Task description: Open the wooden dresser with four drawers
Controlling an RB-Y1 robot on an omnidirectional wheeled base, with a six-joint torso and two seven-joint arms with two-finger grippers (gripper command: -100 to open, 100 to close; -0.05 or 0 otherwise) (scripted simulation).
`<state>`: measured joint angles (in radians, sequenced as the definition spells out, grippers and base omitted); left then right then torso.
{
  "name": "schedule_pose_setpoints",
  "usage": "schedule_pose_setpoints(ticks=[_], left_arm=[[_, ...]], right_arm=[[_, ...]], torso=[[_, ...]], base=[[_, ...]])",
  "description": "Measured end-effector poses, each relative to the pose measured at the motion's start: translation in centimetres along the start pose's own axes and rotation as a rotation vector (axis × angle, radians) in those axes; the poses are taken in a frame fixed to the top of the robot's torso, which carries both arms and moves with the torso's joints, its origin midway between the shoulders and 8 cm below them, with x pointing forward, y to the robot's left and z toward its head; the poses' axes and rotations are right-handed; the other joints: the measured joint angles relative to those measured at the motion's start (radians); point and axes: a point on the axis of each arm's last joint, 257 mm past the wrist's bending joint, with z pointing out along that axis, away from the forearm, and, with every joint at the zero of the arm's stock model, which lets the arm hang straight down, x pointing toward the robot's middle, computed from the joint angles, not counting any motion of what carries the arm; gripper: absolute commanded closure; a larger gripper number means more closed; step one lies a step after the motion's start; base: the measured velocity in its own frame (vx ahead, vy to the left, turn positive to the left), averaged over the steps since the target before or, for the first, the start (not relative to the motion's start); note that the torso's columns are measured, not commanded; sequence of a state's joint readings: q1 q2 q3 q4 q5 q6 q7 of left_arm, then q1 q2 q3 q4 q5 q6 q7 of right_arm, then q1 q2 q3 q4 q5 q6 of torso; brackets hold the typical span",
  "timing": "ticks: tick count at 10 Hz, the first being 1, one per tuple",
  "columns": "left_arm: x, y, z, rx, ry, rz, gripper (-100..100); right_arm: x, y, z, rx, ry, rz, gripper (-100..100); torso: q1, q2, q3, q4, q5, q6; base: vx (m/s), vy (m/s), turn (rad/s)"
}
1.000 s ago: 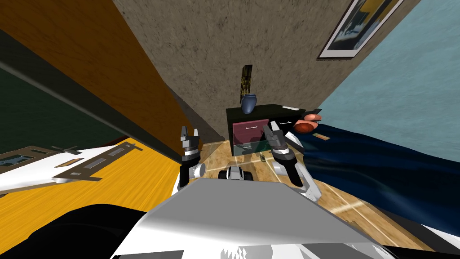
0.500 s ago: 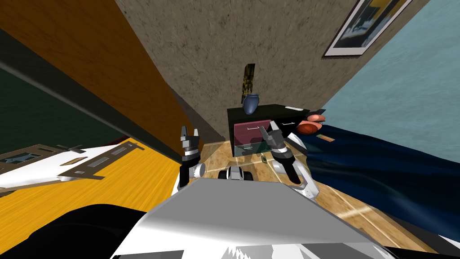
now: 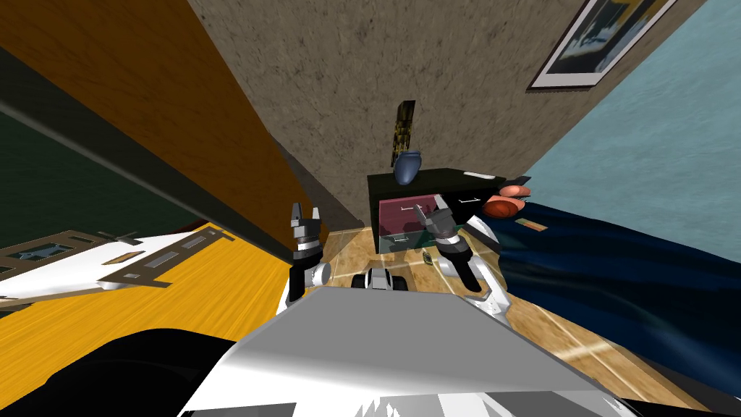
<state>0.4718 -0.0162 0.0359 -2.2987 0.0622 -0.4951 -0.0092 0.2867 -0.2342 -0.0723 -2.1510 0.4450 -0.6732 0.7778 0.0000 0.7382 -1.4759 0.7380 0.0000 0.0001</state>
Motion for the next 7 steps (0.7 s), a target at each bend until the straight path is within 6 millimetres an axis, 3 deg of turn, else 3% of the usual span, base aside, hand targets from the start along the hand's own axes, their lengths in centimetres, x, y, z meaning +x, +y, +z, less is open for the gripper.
schedule_pose_setpoints(ticks=[7], left_arm=[[0.0,0.0,0.0,0.000,0.000,0.000,0]], right_arm=[[2.4,-0.5,0.0,-0.032,0.052,-0.256,-100]], torso=[[0.000,0.000,0.000,0.000,0.000,0.000]], base=[[0.032,0.017,0.022]])
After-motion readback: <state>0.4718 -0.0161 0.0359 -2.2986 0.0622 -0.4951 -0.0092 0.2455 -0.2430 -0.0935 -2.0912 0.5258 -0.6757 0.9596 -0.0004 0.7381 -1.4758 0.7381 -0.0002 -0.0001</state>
